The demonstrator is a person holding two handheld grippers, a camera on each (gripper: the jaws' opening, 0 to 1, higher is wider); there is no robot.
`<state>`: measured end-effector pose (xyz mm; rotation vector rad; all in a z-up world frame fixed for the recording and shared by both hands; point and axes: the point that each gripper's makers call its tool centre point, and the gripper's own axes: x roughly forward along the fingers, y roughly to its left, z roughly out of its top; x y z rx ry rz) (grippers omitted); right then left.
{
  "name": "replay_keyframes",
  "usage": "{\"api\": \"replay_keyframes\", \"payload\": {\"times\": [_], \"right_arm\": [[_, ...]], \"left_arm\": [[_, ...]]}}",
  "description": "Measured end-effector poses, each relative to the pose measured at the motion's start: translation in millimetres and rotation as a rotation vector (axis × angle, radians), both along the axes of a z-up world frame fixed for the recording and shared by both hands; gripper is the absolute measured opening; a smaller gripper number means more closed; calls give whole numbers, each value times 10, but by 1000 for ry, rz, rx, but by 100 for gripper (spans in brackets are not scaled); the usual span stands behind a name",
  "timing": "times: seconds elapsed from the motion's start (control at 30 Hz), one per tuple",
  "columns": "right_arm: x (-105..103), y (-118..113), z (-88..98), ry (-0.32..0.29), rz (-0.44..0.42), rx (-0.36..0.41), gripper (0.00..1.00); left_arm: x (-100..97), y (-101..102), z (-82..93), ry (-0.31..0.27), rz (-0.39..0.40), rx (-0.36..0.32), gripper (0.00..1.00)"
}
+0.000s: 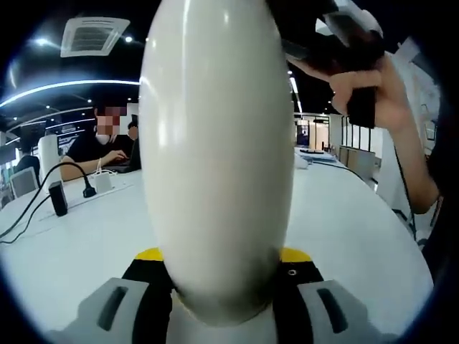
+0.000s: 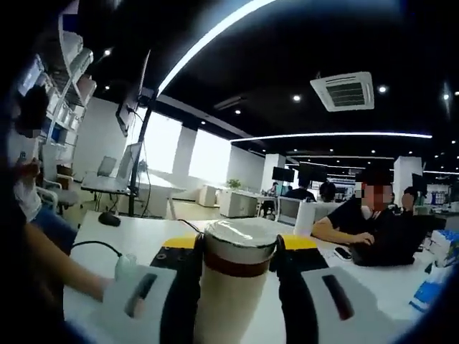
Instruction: Grasp the water cup twist off the cup lid place the cup lid on the table
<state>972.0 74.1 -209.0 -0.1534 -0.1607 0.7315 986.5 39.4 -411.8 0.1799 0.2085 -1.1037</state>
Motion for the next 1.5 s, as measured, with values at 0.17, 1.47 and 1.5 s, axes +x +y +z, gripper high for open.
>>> {"api": "replay_keyframes", "payload": {"times": [0.17, 1.47, 1.5], "right_arm": [[6, -2, -4, -7, 56, -15, 44], [-68, -5, -20, 56, 686, 102, 43], [-69, -6, -19, 58, 699, 106, 43]], "left_arm": [[3, -7, -1, 4, 0, -1, 55], [133, 40, -46, 7, -12, 0, 55], [140, 43, -46, 7, -12, 1, 55]]}}
